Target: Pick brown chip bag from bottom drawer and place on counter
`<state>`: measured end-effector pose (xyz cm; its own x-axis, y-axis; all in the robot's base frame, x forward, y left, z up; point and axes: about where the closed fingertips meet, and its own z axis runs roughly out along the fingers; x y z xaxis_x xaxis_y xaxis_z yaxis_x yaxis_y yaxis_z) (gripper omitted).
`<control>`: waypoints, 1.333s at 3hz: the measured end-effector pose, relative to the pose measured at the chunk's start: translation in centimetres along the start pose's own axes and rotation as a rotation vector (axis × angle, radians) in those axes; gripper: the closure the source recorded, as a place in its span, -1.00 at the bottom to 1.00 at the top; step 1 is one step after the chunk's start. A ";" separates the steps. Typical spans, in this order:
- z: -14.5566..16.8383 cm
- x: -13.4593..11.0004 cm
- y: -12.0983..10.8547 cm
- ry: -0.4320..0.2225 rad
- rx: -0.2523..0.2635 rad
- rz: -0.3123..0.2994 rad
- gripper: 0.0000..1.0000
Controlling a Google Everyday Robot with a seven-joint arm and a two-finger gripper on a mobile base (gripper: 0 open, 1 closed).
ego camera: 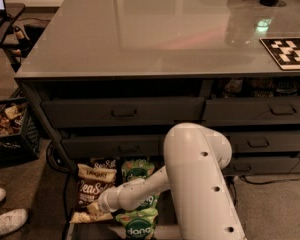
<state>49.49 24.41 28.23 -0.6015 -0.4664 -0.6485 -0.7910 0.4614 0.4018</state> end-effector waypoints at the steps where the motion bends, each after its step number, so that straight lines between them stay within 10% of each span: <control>1: -2.4 -2.5 2.0 -0.025 0.002 -0.008 1.00; 4: -4.6 -5.8 3.9 -0.090 -0.005 -0.004 1.00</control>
Offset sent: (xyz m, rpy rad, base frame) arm -0.0028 0.0027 0.0354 0.0160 -0.0170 -0.0053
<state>49.34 25.44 36.54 -0.5857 -0.3987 -0.7056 -0.7943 0.4557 0.4018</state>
